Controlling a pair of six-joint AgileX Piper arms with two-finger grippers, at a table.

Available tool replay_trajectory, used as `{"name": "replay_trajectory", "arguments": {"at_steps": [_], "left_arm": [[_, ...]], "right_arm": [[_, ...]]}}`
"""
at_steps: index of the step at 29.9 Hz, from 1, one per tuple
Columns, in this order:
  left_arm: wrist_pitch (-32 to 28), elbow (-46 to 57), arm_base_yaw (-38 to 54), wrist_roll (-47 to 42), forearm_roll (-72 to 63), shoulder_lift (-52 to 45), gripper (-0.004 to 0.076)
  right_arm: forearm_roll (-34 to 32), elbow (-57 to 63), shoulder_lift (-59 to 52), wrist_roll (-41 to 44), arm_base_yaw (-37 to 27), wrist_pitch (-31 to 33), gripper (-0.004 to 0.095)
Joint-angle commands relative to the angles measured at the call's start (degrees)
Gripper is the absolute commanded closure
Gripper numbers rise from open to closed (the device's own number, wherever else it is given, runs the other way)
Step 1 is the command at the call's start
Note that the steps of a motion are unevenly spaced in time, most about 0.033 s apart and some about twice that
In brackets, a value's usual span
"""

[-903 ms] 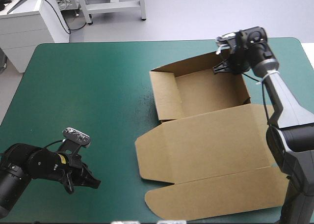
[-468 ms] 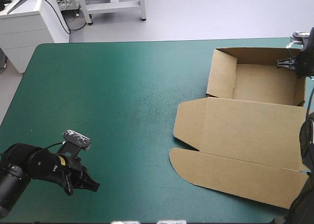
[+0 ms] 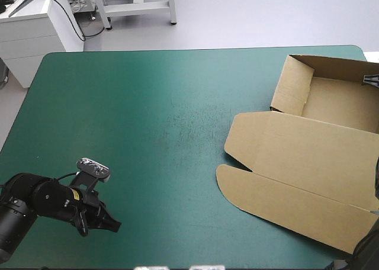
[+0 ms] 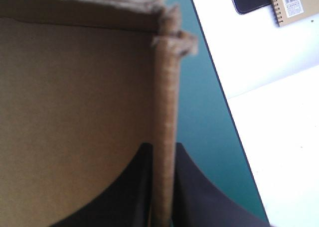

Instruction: Fold the box

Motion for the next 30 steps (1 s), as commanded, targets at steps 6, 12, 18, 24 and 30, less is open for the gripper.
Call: {"name": "replay_trajectory", "arguments": {"at_steps": [6,12,18,24,30], "left_arm": [[1.56,-1.41,0.04,-0.25,-1.64,-0.59,0.0713],[-1.56,-1.41,0.04,-0.25,-1.64,-0.59,0.0713],[-8.66,-1.41,0.04,-0.25,-1.64,-0.59,0.0713],[-10.52,-1.41,0.04,-0.25,-1.64,-0.59,0.0713],[-10.96,-1.41,0.04,-0.25,-1.64,-0.59,0.0713]], "right_arm": [[0.09,-1.52,-2.92,-0.64,-0.45,-3.96,0.0255],[2.54,-4.38,-3.14,-0.86,-0.45,-0.87,0.0243],[11.20,-8.58,-6.07,-1.89,-0.34,0.72,0.0488],[18.62,-8.58,-10.10,-5.33,1.88,0.72,0.0921],[21.33,-8.40,-14.58,-5.83,10.66,0.72,0.0921]]}}
